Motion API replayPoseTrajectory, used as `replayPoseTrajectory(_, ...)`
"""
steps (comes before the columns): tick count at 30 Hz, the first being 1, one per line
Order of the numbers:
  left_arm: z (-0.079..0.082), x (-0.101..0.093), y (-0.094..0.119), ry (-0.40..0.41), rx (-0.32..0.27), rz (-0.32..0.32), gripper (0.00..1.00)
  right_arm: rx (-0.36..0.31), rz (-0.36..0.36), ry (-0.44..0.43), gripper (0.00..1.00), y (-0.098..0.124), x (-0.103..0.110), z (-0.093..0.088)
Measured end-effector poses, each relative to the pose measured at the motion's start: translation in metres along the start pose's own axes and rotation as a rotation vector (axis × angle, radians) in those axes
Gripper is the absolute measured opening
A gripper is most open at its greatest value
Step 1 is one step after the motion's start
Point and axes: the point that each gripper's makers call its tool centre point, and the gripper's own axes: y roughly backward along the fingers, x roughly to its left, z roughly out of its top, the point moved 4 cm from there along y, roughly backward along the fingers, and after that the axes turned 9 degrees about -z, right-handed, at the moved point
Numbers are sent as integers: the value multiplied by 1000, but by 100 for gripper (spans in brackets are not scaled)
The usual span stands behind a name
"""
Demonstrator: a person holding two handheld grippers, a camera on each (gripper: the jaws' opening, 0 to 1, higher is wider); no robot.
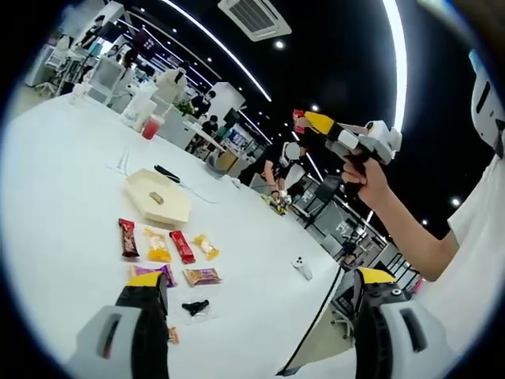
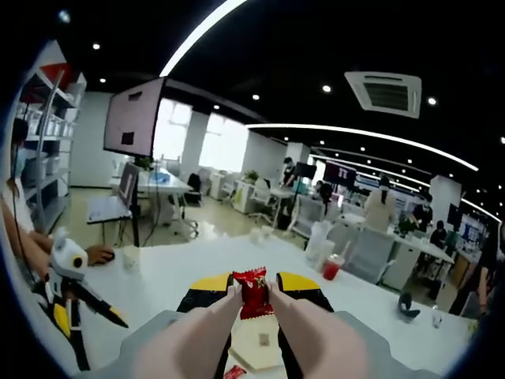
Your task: Place the target food into the container with the food tongs after gripping and lifting it, then release it inside without dropping or visibly crushing the food.
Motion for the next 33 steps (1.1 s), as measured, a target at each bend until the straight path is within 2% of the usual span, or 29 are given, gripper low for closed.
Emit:
replayPoseTrajectory(11,-3,-1,10,1,-20,37,99,-16,21,3,20,-13,-6,4)
replayPoseTrajectory(14,-4,0,11,3,-21,44,99,-29,27,-80,20,-15,-9,4)
replayPoseTrajectory(20,-8,1,13,10,-11,53,99,-17,13,-69,20,-21,-18,-3)
replayPoseTrajectory(27,-2,0,11,4,-27,57,99,4,4,-61,20,-31,-27,-14)
replayPoseTrajectory(33,1,2,16,-3,-47,72,99,4,-4,-45,20,-41,-36,-13)
